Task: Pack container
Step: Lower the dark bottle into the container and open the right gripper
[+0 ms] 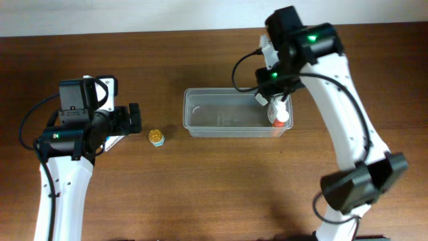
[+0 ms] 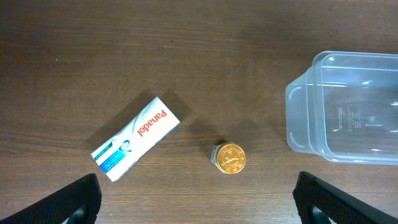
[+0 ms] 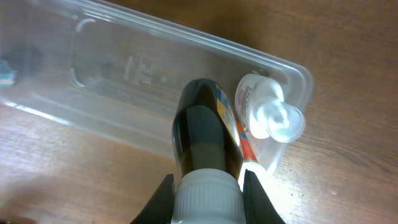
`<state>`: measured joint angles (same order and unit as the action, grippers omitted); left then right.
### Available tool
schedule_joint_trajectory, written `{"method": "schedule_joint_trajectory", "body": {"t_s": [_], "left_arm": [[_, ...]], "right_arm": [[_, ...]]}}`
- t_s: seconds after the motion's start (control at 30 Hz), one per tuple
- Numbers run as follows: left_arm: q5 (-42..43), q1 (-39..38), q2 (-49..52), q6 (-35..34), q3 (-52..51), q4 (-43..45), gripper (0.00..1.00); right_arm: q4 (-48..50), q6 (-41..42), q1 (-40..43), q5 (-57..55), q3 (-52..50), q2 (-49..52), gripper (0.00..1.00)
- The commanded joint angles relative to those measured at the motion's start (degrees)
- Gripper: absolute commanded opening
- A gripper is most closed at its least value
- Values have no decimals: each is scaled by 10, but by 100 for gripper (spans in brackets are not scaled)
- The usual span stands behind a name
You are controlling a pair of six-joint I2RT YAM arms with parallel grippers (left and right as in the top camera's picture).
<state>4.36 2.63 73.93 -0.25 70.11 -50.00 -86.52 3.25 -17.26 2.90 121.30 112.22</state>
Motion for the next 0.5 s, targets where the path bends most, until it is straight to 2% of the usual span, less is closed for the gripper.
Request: {"method": "schedule_joint_trajectory", "body": {"t_s": [0.0, 0.2, 0.47], "left_arm": [[8, -2, 2, -4, 11, 0, 99], [8, -2, 2, -4, 11, 0, 100], [8, -2, 2, -4, 11, 0, 99]], "right_arm": [[12, 6, 0, -1, 1, 49, 13], [41, 0, 0, -1, 1, 117, 13], [57, 0, 1, -30, 1, 143, 13]]}}
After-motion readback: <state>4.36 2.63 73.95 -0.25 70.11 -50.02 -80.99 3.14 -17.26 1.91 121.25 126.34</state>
